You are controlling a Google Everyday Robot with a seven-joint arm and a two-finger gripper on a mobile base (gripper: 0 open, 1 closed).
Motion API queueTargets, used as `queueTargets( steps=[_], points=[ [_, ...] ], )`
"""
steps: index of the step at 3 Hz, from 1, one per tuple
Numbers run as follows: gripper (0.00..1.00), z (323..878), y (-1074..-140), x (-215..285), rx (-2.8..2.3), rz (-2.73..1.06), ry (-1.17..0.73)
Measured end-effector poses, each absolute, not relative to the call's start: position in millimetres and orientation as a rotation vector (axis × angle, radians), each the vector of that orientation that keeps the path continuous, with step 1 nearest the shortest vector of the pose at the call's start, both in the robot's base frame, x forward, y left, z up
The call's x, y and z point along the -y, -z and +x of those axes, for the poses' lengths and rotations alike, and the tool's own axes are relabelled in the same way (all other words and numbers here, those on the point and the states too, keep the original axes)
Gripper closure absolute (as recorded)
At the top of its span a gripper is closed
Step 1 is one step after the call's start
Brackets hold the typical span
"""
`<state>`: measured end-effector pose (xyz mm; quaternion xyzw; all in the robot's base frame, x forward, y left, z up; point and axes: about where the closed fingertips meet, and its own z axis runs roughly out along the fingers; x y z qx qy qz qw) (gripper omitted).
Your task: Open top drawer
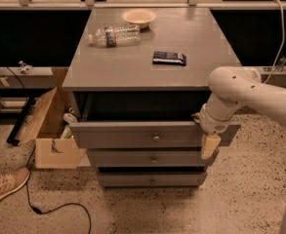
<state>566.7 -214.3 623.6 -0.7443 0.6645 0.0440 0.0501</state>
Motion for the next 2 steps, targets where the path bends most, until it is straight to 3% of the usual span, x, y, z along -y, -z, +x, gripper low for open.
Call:
queueTargets(
  steps=[1,2],
  points=[
    [0.58,555.7,-627.9,221.0,-2.085,-2.264,-0.156],
    [0.81,557.2,-634.8,220.2,-2.086,-2.264,-0.155]
  ],
)
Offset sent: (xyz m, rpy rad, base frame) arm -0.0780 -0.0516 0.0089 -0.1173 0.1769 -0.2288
